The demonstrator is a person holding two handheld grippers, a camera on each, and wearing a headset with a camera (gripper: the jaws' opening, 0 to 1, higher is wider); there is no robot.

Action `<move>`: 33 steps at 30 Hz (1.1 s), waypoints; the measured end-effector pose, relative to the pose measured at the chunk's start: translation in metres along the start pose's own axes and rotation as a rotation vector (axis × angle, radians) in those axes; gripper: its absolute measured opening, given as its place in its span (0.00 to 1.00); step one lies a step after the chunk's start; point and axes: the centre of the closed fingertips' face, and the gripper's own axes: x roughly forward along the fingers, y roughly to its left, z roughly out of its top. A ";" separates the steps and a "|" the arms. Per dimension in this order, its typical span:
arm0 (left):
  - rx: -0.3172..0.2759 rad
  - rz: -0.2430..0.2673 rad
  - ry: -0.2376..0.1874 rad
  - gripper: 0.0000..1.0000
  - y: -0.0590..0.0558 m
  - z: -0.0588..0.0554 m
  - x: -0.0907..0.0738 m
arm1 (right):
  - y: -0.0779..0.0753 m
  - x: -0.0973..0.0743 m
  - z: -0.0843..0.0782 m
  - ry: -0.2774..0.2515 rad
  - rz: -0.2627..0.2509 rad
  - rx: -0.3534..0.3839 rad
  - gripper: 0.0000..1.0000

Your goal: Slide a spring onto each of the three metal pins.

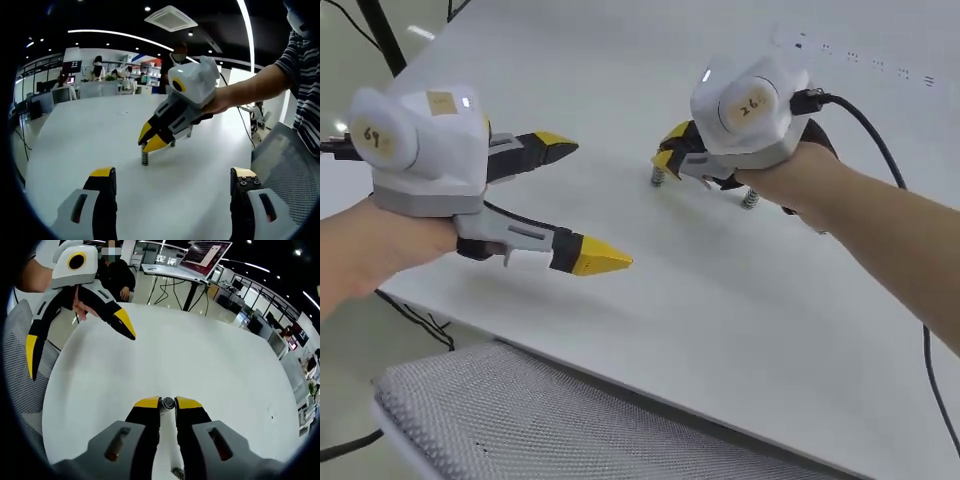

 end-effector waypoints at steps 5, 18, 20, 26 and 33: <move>0.007 -0.003 0.001 0.94 -0.002 0.003 0.003 | 0.004 -0.002 0.004 -0.010 0.016 0.070 0.16; 0.018 -0.007 -0.001 0.94 -0.004 0.014 0.009 | -0.002 -0.031 0.018 -0.067 -0.021 0.098 0.23; 0.024 -0.010 0.003 0.94 -0.005 0.015 0.010 | -0.003 -0.041 0.016 -0.074 -0.042 0.101 0.23; 0.027 -0.018 -0.006 0.95 -0.008 0.022 0.016 | -0.003 -0.065 0.012 -0.122 -0.064 0.168 0.28; 0.037 -0.027 -0.004 0.95 -0.013 0.027 0.019 | -0.003 -0.084 0.002 -0.179 -0.073 0.274 0.39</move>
